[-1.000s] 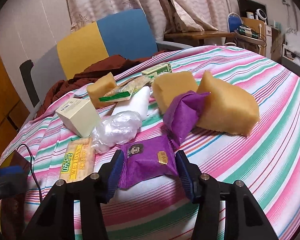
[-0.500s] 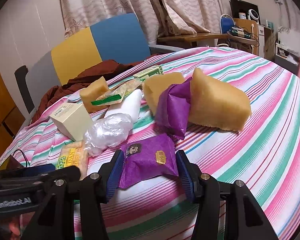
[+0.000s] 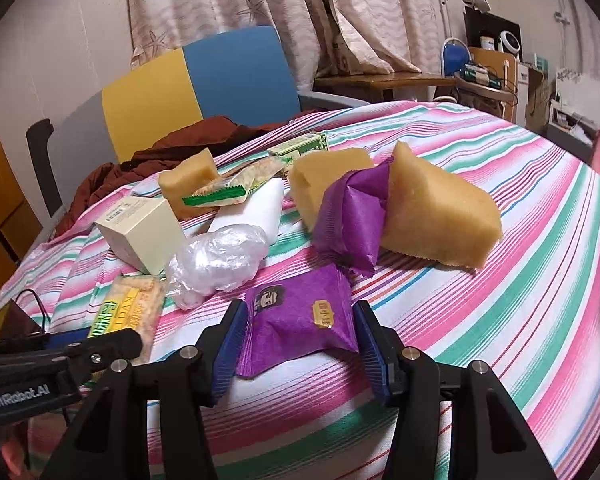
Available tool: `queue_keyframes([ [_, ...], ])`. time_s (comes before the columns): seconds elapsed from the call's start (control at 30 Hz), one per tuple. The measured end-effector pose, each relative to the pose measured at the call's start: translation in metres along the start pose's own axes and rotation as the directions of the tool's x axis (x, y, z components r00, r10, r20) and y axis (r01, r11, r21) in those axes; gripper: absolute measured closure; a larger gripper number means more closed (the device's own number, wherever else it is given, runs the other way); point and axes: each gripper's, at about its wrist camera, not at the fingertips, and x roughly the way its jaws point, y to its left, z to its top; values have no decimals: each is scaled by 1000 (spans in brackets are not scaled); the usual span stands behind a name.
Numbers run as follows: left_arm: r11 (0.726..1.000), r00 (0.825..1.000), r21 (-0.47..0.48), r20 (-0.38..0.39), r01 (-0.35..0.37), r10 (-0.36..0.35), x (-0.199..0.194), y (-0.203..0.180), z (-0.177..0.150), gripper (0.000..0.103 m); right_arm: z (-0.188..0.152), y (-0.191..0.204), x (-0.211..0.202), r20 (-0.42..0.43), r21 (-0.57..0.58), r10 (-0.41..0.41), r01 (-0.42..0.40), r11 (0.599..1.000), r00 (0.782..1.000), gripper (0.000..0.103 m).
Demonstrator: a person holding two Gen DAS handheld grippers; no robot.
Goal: Organize objects
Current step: 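Grasp the WEIDAN cracker packet with the left gripper while the right gripper holds the purple packet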
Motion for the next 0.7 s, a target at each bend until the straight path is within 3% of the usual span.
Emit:
queue_keyframes([
  [0.4, 994, 989, 4, 99, 105, -105, -49, -2, -24, 60, 0, 5, -4, 20, -38, -38, 39, 999, 999, 50],
  [0.7, 994, 979, 16, 169, 109, -110, -91, 16, -45, 60, -2, 18, -13, 64, -106, -28, 34, 994, 998, 50],
])
